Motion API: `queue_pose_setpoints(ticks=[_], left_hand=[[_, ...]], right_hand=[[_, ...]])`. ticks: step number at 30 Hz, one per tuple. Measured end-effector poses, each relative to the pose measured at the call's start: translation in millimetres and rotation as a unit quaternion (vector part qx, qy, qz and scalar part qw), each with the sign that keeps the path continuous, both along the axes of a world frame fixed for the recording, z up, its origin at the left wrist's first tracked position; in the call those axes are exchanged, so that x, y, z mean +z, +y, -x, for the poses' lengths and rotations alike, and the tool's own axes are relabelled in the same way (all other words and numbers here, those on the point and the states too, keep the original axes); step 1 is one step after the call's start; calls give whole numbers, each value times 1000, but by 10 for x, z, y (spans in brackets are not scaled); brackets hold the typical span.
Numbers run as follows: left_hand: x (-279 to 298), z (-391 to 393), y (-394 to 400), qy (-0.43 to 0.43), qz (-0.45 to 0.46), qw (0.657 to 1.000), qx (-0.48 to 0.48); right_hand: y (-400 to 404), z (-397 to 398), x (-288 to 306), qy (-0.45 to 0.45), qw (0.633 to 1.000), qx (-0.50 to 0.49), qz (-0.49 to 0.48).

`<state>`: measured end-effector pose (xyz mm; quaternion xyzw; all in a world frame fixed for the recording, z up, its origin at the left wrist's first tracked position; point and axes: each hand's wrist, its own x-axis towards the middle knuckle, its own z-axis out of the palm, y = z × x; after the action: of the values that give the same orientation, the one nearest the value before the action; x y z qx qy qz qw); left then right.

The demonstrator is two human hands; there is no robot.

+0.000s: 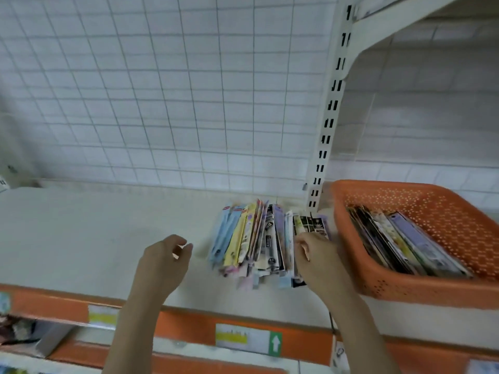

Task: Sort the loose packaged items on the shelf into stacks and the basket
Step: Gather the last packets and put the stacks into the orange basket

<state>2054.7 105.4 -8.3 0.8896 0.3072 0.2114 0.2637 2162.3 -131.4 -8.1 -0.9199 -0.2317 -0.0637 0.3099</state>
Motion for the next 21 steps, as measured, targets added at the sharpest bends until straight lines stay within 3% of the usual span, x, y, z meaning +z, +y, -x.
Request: queue_pose_setpoints(ticks=[4,11,17,21], left_hand=[[-27,-381,-38,58,12,998,-17],[86,-914,-394,205,18,970,-127],[119,-1001,-279,191,110,960,-174],[186,-956,-83,199,138,954,-178]], right_hand=[[-142,-10,-58,3,996,-83,-26],[-104,16,-97,11,993,-121,14],[14,-71,-79,120,982,-135,60],[141,-180,-36,136,976,-152,80]])
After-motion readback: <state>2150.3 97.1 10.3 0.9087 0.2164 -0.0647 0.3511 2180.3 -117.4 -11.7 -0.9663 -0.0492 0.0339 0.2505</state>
